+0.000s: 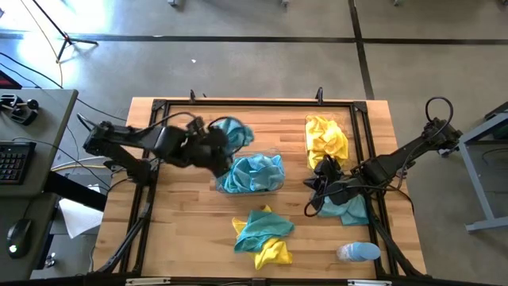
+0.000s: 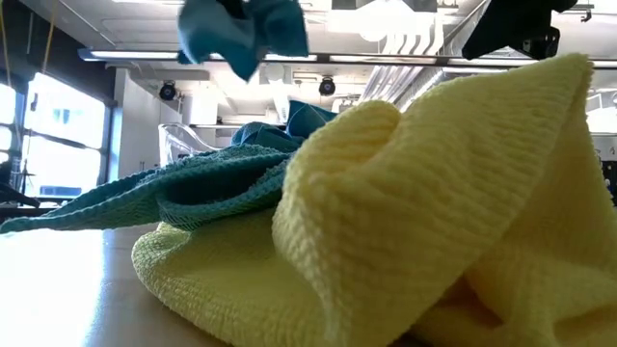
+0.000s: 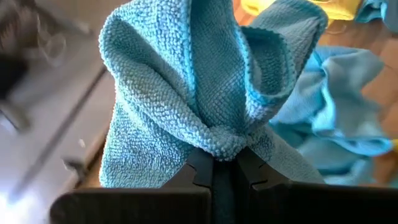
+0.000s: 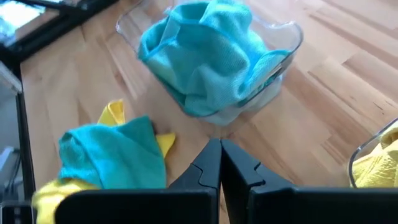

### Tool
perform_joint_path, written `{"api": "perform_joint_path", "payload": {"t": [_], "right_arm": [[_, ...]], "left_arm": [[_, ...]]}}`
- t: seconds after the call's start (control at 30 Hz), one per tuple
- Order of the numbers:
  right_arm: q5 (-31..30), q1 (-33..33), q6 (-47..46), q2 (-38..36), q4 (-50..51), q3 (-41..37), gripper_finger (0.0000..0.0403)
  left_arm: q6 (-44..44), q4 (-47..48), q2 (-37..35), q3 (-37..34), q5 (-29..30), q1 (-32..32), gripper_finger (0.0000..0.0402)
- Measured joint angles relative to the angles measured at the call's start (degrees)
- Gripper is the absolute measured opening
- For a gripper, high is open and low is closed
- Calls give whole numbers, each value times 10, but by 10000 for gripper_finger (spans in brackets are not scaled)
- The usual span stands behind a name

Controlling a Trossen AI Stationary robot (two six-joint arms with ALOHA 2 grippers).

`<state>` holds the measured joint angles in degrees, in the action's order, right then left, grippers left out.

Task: Sort microfiber towel by color & place in baskets
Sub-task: Put the blue towel into the bottom transparent bin

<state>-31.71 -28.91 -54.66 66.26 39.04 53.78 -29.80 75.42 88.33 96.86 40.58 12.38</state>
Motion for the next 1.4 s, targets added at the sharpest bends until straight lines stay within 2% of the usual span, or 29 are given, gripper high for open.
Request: {"api": "perform_joint_path", "payload": {"t": [0.1, 0.23, 0.4, 0.5, 0.8, 0.9, 1.03, 1.17, 1.4], "right_arm": [[-23, 0, -21, 0, -1, 0, 0], [-28, 0, -38, 0, -3, 0, 0], [-28, 0, -39, 0, -8, 0, 0], [-30, 0, -39, 0, -8, 0, 0], [-31, 0, -39, 0, -8, 0, 0], [-30, 0, -39, 0, -8, 0, 0], [-27, 0, -39, 0, -8, 0, 0], [-25, 0, -45, 0, -14, 0, 0], [-25, 0, -44, 0, -28, 0, 0]], "left_arm": [[97, -39, 16, 0, 6, -16, 0], [154, -42, 48, -5, 29, -15, 0], [131, -70, 97, -43, 89, 4, 0], [98, -100, 110, -83, 85, 14, 0], [70, -235, 107, -193, -96, 40, 0], [59, -230, 108, -204, -108, 36, 0], [64, -239, 100, -228, -175, 16, 0], [69, -277, 70, -265, -196, -7, 0], [91, -323, 32, -302, -272, -63, 0]]}}
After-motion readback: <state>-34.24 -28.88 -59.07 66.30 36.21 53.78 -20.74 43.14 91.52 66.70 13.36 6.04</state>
